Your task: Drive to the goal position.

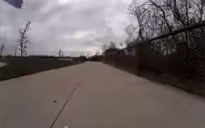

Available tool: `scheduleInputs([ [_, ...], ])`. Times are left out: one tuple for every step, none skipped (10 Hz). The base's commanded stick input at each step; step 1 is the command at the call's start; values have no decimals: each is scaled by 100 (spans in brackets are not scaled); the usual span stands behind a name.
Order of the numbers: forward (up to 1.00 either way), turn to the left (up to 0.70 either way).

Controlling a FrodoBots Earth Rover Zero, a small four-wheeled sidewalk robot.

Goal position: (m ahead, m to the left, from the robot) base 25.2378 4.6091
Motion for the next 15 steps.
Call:
scheduleInputs([
  [100, 0],
  [100, 0],
  [100, 0],
  [100, 0],
  [100, 0],
  [100, 0],
  [100, 0],
  [100, 0],
  [100, 0],
  [100, 0],
  [100, 0],
  [100, 0],
  [100, 0],
  [100, 0],
  [100, 0],
])
